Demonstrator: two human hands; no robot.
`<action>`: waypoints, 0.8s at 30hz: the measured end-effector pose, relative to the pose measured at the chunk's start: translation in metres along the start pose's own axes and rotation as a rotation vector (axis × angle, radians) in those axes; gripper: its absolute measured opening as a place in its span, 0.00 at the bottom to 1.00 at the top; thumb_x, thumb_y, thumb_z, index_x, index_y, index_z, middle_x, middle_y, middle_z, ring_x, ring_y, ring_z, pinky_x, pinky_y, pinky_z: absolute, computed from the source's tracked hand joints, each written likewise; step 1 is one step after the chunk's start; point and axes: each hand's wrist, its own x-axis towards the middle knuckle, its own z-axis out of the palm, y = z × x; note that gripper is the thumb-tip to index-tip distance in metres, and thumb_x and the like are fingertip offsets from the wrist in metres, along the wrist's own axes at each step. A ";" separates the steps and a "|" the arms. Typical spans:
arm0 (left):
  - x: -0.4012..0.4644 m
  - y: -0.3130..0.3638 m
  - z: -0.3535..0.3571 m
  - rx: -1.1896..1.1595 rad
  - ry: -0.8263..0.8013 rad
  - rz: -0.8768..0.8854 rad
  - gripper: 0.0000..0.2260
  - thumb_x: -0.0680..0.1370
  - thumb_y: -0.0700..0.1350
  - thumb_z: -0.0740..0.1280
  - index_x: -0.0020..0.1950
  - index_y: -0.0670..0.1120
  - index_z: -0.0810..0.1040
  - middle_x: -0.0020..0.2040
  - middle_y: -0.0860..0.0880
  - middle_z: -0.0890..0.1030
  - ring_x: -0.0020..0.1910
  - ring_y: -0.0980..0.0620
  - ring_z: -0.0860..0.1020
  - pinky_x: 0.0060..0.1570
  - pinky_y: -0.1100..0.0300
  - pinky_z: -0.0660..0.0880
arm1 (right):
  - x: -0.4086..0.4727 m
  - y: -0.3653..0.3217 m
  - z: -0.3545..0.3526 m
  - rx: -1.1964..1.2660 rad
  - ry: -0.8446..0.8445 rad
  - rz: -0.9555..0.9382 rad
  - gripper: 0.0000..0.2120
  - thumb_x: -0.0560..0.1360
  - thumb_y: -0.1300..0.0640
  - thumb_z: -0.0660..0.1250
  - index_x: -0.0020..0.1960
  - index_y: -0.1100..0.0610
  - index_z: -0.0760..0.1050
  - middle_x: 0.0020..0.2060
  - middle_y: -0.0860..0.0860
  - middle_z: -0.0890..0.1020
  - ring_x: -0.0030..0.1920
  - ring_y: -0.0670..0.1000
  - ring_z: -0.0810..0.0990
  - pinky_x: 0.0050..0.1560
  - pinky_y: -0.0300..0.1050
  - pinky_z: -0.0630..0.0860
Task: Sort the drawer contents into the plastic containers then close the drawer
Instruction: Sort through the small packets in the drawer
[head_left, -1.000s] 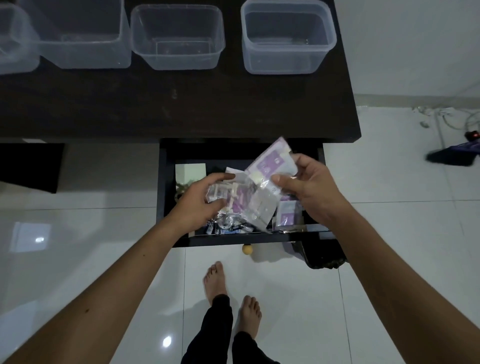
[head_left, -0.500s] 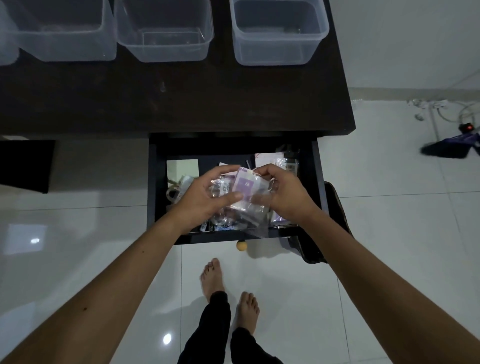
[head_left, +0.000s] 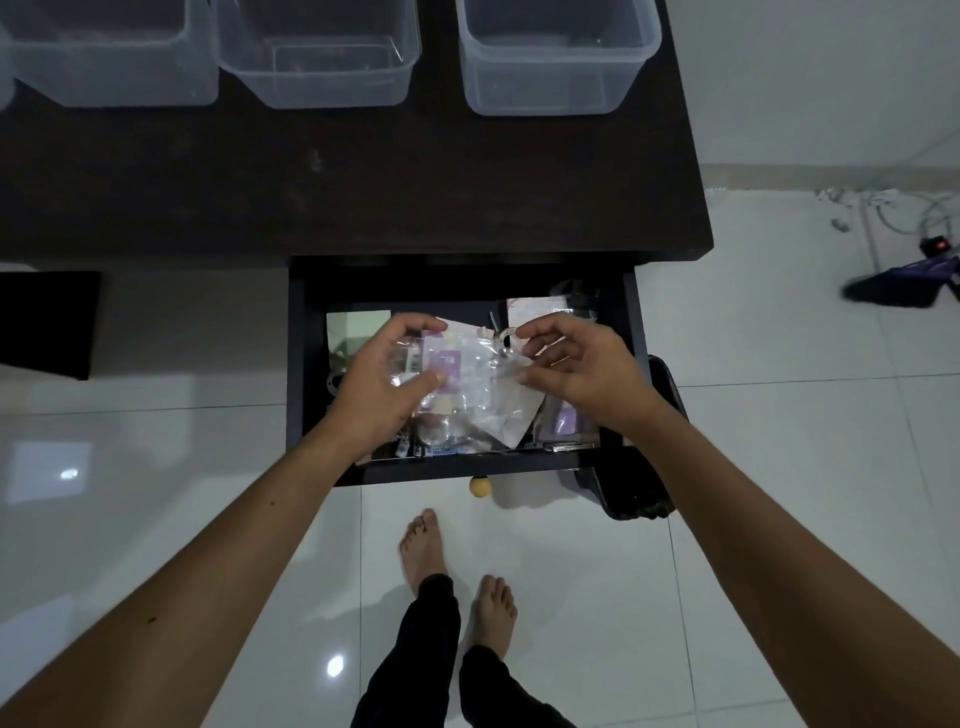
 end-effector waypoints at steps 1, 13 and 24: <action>0.000 -0.001 -0.004 0.028 0.014 0.018 0.20 0.78 0.35 0.74 0.63 0.54 0.78 0.66 0.53 0.79 0.62 0.53 0.81 0.50 0.57 0.84 | 0.000 0.004 -0.004 -0.065 0.022 -0.015 0.18 0.70 0.61 0.81 0.57 0.51 0.83 0.50 0.52 0.84 0.46 0.54 0.85 0.51 0.44 0.83; -0.003 -0.007 -0.019 0.151 0.075 0.079 0.17 0.81 0.35 0.70 0.58 0.57 0.85 0.61 0.53 0.79 0.64 0.56 0.78 0.51 0.68 0.80 | 0.007 0.025 0.005 -0.540 -0.066 0.070 0.28 0.65 0.47 0.84 0.62 0.50 0.81 0.54 0.47 0.79 0.65 0.54 0.70 0.68 0.52 0.71; -0.002 -0.005 -0.020 0.184 0.202 0.052 0.12 0.79 0.41 0.74 0.63 0.50 0.85 0.62 0.51 0.76 0.58 0.59 0.76 0.47 0.74 0.76 | 0.000 -0.002 -0.028 0.147 -0.023 -0.045 0.09 0.81 0.64 0.68 0.57 0.54 0.83 0.52 0.52 0.85 0.53 0.51 0.85 0.52 0.48 0.84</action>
